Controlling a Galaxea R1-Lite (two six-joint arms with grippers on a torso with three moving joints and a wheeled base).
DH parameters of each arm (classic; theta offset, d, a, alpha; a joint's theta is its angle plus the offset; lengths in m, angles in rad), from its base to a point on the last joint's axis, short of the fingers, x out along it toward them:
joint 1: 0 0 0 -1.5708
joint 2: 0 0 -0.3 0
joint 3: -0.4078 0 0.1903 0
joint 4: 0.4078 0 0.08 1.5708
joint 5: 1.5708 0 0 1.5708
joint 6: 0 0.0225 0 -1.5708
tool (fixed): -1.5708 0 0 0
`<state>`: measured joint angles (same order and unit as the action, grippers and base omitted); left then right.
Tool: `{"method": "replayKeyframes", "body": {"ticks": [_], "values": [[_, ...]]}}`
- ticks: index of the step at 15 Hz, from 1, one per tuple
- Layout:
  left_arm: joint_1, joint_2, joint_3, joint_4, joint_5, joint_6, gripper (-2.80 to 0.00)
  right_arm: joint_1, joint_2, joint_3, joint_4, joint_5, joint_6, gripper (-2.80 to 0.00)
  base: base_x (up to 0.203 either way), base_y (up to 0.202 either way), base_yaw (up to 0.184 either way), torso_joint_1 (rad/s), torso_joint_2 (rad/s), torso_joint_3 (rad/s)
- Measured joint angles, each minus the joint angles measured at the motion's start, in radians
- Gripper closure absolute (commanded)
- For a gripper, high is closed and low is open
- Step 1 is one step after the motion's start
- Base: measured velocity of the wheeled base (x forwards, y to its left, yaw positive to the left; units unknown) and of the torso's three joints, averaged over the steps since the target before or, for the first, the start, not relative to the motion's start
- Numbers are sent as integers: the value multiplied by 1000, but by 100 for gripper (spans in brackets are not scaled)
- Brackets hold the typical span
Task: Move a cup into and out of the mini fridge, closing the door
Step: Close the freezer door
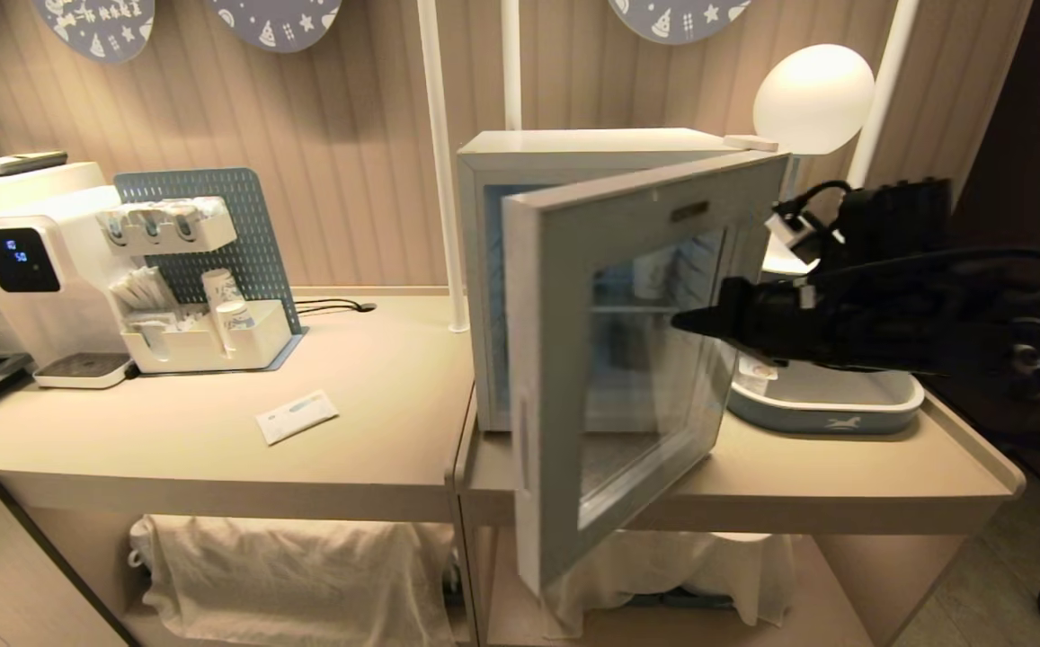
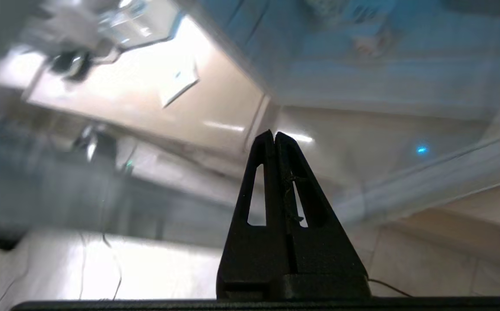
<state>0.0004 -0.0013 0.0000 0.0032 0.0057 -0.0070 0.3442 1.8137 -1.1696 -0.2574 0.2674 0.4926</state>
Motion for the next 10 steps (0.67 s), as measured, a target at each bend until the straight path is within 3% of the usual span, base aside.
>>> {"method": "replayKeyframes", "body": {"ticks": [4,10], "values": [[0,0,0,0,0,-1,0,71,165,-202,132,-187,1,0,0,0,0,0,0,0],[0,0,0,0,0,-1,0,65,156,-148,161,-371,-3,0,0,0,0,0,0,0]]}}
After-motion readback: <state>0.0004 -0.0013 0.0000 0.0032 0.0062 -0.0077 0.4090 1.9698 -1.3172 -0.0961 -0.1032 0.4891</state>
